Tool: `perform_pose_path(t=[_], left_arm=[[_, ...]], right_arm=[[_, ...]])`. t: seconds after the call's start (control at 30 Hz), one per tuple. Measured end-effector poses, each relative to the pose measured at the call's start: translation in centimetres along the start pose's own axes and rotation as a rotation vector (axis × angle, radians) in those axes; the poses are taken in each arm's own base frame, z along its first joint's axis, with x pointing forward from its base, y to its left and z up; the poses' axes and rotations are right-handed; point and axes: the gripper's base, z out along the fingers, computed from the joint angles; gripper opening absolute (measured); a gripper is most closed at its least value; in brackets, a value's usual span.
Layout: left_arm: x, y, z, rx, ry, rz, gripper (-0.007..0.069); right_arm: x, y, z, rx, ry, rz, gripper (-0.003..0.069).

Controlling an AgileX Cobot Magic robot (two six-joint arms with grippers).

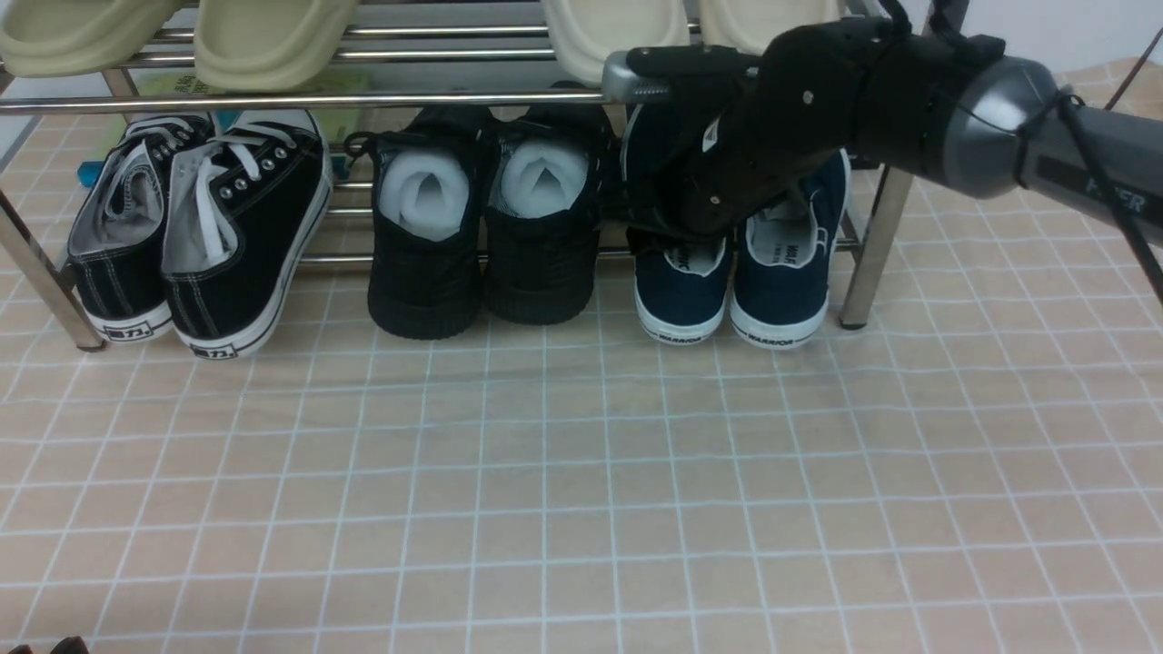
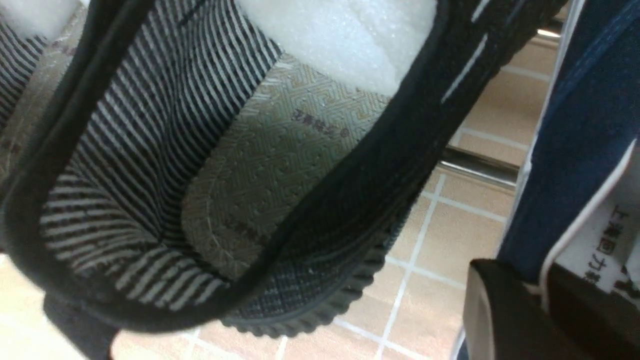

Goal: Take the shoes off the shelf from the light coffee tablecloth by hand.

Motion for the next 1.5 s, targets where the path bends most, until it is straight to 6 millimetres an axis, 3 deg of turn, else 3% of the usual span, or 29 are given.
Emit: perform_pose_path(t=[0.7, 1.03, 1.23, 1.5], left_arm=[[0.0, 0.0, 0.0, 0.000, 0.000, 0.000, 0.0239], [0.0, 0.0, 0.0, 0.000, 0.000, 0.000, 0.0239], [0.0, 0.0, 0.0, 0.000, 0.000, 0.000, 0.0239], [0.0, 0.0, 0.0, 0.000, 0.000, 0.000, 0.0239]], right_arm=[[0.4, 1.9, -7.7, -0.011, 0.153, -0.046, 0.0052], [1.3, 5.4, -12.9, -0.067, 0.175, -0.178, 0.0052], [2.2, 5.1, -16.4, -0.014, 0.246, -0.238, 0.0052], [2.0, 5.4, -20.8, -0.019, 0.150, -0.260, 0.0052]])
